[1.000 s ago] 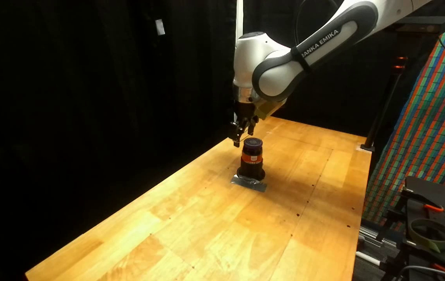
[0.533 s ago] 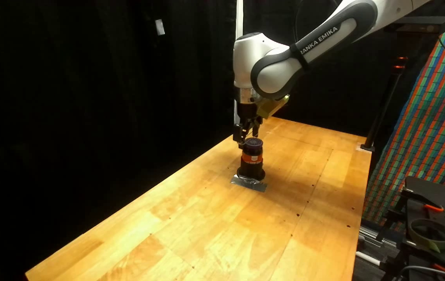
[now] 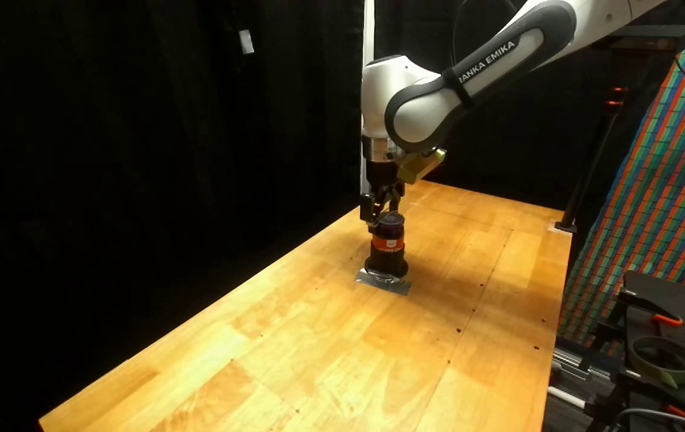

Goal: Put the rubber band on the cup

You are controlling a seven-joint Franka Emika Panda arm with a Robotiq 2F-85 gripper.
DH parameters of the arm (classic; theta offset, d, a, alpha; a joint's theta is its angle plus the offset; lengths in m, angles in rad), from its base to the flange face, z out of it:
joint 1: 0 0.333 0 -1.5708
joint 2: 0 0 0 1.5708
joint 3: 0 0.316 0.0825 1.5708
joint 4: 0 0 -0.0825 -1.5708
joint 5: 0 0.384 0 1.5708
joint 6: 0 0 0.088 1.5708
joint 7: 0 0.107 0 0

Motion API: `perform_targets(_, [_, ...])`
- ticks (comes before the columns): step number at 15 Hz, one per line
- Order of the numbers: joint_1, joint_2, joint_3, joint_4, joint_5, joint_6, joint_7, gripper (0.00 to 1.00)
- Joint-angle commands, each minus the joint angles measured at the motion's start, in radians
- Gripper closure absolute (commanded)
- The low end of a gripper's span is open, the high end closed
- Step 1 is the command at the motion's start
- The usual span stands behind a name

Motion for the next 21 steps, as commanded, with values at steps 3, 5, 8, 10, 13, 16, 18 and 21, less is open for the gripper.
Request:
perform_targets(3, [-0.019, -0.034, 0.012, -0.045, 0.045, -0.032, -0.046, 0.00])
perform_targets(5, [-0.023, -0.065, 0.013, -0.088, 0.050, -0.021, -0.055, 0.00])
perform_targets(8, [-0.027, -0.112, 0.016, -0.158, 0.053, 0.001, -0.068, 0.00])
perform_targets(10, [-0.027, -0.145, 0.018, -0.210, 0.050, 0.011, -0.076, 0.00])
perform_targets(13, [-0.030, -0.189, 0.022, -0.286, 0.050, 0.020, -0.096, 0.00])
perform_targets(16, [-0.036, -0.219, 0.024, -0.351, 0.053, 0.051, -0.114, 0.00])
perform_targets(18, [-0.036, -0.235, 0.026, -0.397, 0.049, 0.099, -0.125, 0.25])
perform_targets(21, [-0.015, -0.256, 0.012, -0.479, 0.012, 0.247, -0.095, 0.42])
